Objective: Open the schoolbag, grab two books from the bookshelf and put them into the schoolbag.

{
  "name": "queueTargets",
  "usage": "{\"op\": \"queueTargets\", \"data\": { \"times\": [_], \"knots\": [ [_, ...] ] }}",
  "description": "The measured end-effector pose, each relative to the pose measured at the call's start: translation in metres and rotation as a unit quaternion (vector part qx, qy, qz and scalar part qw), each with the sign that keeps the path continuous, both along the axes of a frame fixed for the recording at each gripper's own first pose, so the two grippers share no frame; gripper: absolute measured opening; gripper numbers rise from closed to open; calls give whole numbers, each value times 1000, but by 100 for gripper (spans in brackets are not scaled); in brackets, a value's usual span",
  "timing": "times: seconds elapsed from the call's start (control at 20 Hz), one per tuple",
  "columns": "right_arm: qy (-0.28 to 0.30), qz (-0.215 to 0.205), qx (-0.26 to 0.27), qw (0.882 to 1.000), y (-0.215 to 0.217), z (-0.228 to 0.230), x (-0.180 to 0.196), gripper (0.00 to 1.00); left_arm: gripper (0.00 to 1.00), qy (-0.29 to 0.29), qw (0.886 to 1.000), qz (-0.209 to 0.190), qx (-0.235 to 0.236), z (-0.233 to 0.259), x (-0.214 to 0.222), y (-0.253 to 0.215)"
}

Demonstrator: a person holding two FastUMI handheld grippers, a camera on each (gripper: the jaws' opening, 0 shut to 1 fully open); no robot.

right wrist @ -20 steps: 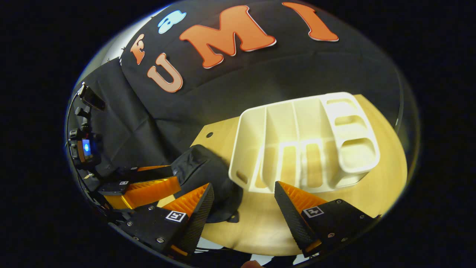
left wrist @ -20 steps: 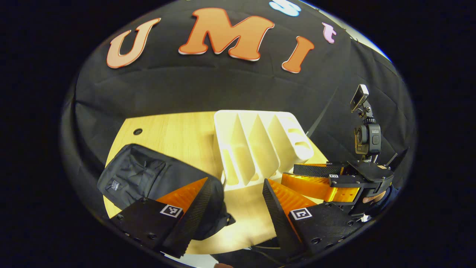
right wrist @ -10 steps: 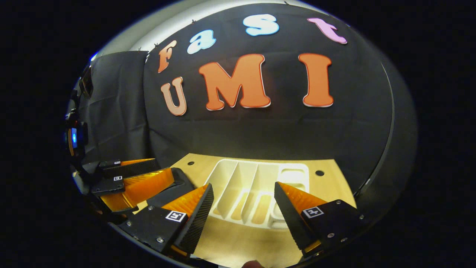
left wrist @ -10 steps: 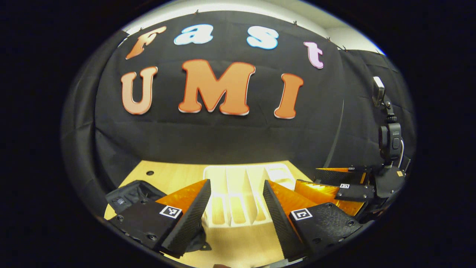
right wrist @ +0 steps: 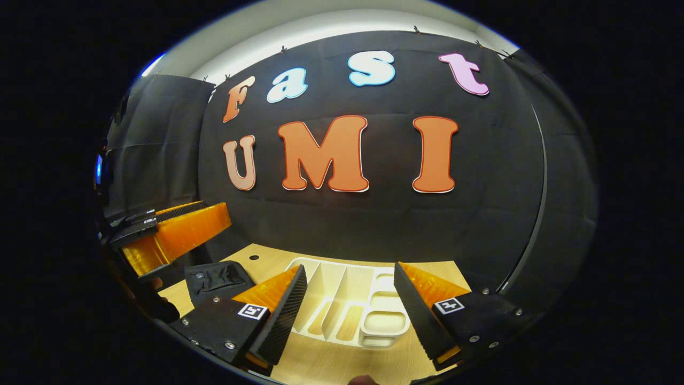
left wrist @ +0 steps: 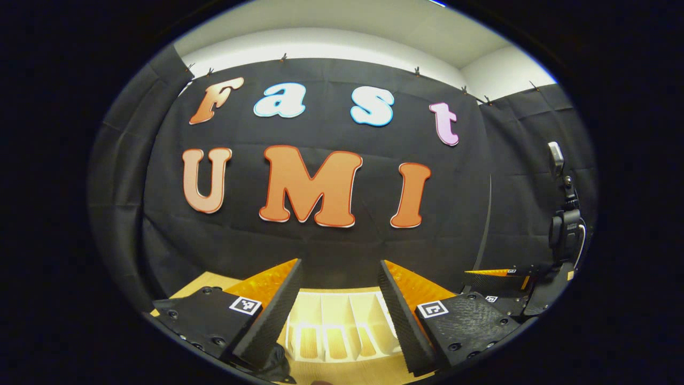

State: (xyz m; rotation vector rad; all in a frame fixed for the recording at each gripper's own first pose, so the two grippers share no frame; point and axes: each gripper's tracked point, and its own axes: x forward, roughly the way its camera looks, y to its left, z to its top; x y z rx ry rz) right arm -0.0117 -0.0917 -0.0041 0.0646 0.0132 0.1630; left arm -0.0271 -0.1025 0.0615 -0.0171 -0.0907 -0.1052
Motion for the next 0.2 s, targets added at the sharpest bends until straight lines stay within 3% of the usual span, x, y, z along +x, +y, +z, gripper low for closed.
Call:
{"op": "queueTargets", "data": {
  "times": [0.05, 0.1, 0.2],
  "knots": [
    [-1, -7, 0, 1000, -3, 1, 1, 98, 90, -13, 1000, 1, 10, 7, -1, -1],
    [0, -11, 4, 1000, -3, 3, 2, 98, 86, -16, 1000, 1, 16, 7, 1, -2],
    [-8, -11, 20, 1000, -3, 12, 4, 98, 86, -9, 1000, -3, 14, -3, 8, -4]
  ]
}}
